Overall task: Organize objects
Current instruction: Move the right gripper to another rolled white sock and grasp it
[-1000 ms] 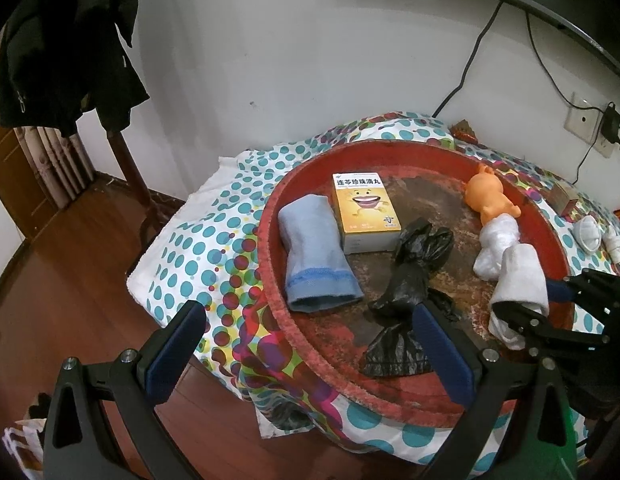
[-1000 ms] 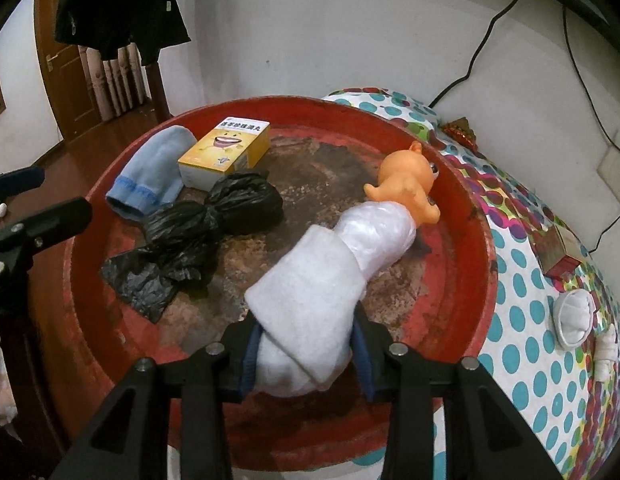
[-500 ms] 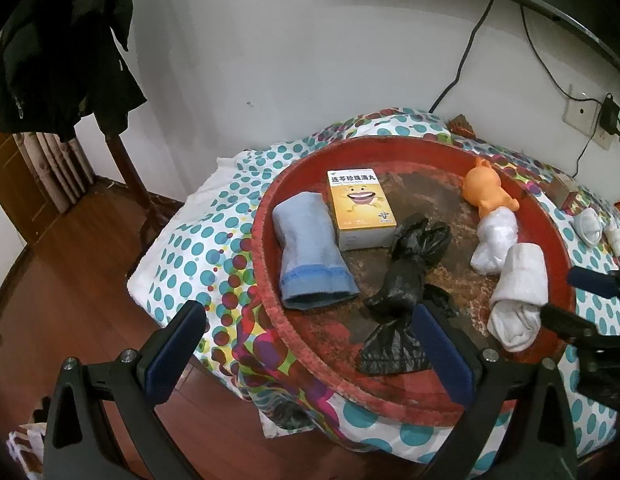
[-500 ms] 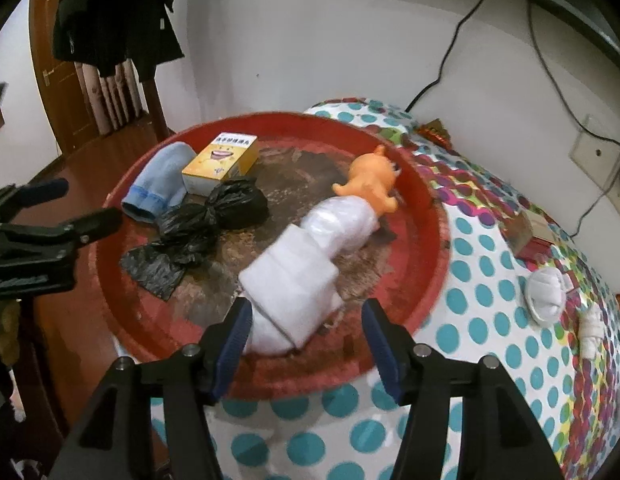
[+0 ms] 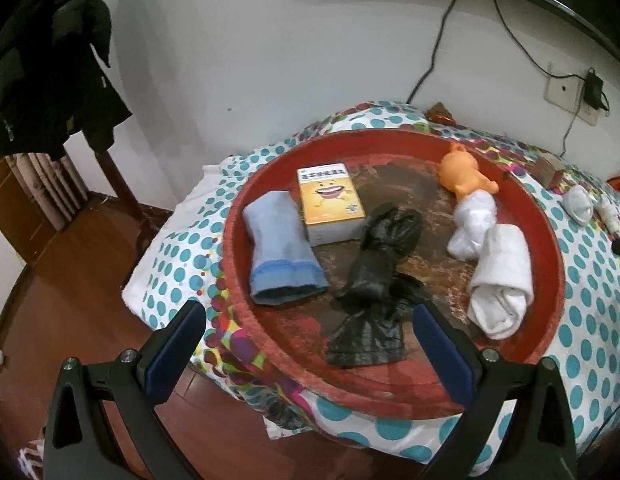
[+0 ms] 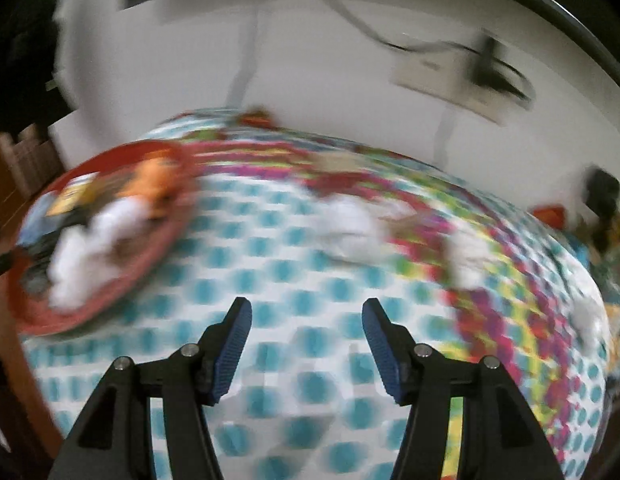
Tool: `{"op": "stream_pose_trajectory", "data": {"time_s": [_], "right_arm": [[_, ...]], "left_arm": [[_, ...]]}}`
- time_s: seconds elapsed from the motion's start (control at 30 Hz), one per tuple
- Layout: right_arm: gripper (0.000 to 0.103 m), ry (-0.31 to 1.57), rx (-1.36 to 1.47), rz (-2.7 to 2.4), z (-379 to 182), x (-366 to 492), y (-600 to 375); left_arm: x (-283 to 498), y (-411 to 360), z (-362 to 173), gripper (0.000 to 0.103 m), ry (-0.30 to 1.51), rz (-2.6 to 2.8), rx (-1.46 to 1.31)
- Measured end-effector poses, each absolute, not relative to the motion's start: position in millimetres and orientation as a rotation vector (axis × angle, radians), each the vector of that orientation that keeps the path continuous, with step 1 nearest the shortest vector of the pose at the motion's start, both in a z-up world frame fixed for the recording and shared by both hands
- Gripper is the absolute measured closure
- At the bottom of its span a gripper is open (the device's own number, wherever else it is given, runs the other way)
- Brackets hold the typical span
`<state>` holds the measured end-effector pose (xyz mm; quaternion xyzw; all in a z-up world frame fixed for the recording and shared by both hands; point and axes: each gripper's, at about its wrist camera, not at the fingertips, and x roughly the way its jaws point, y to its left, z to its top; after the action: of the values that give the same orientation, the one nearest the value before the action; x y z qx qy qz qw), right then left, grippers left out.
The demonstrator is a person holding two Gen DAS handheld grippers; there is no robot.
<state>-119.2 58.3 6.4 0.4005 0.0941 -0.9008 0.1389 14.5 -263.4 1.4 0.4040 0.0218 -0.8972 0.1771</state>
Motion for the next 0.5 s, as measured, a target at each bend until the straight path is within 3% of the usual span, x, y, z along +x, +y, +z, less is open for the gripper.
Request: {"op": "stream_pose_trajectory", "data": {"time_s": [0.5], "right_arm": [[0.044, 0.141, 1.302, -2.772, -33.9, -230.0, 165.8]], "left_arm": [[6.3, -233.5, -6.8, 0.0, -0.035, -2.544, 1.175]]}}
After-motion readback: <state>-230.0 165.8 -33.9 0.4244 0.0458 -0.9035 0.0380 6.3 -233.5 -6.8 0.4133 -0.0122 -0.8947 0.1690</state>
